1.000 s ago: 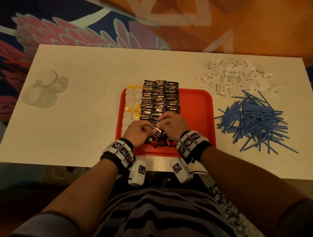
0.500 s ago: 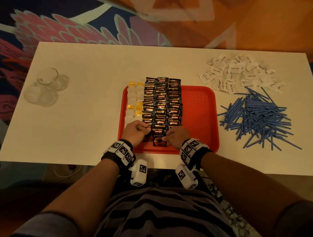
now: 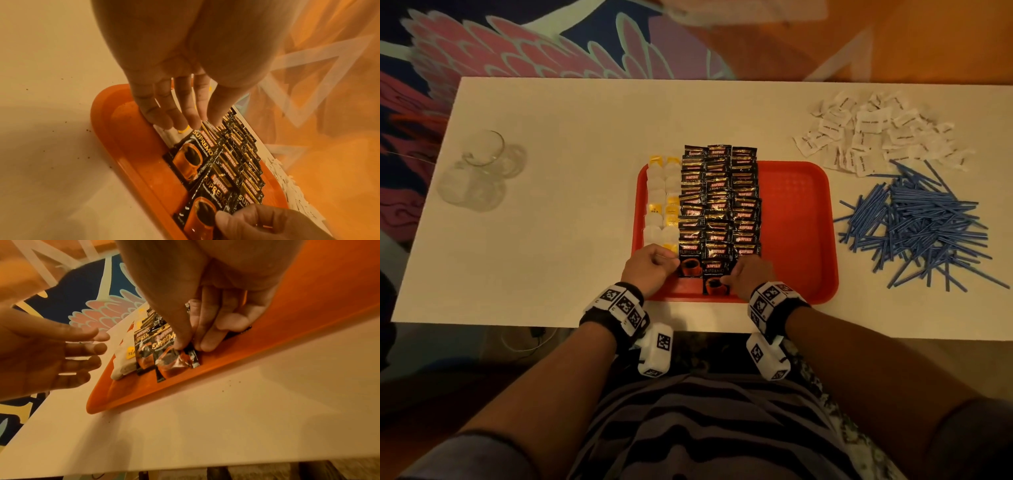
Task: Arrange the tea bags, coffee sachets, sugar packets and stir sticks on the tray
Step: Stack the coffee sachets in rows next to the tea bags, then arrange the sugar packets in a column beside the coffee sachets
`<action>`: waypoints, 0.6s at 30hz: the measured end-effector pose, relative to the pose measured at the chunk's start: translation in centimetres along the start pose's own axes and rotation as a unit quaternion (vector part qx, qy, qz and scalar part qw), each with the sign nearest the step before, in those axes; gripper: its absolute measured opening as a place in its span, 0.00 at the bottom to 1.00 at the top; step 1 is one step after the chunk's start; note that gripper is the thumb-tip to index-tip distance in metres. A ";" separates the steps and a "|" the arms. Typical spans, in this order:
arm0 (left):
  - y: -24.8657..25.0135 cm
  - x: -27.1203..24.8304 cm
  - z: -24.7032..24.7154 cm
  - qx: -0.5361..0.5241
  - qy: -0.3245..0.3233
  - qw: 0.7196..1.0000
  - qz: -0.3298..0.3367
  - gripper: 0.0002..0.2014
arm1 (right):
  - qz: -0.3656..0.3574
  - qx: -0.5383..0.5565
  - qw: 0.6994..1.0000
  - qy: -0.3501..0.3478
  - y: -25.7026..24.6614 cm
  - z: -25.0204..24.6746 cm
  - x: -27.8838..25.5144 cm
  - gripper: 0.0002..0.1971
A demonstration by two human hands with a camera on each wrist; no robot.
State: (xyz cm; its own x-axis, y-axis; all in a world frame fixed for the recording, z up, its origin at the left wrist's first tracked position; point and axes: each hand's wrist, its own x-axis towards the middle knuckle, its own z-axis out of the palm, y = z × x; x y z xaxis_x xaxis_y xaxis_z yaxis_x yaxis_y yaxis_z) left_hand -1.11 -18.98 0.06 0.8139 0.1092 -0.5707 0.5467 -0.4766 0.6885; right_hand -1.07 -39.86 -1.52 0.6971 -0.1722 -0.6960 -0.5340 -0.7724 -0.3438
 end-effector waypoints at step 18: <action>3.5 4.4 -3.8 0.079 0.004 0.994 0.071 0.10 | 0.053 0.039 0.995 0.074 2.8 -3.6 -2.4 0.12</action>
State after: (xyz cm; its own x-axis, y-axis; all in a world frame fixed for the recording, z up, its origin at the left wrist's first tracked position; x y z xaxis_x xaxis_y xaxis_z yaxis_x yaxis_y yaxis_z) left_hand 5.17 -16.85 1.68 0.8826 0.0372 -0.4686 0.3886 -0.6187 0.6828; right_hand -2.54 -43.79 1.49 0.6942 -0.3434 -0.6326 -0.6405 -0.6956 -0.3254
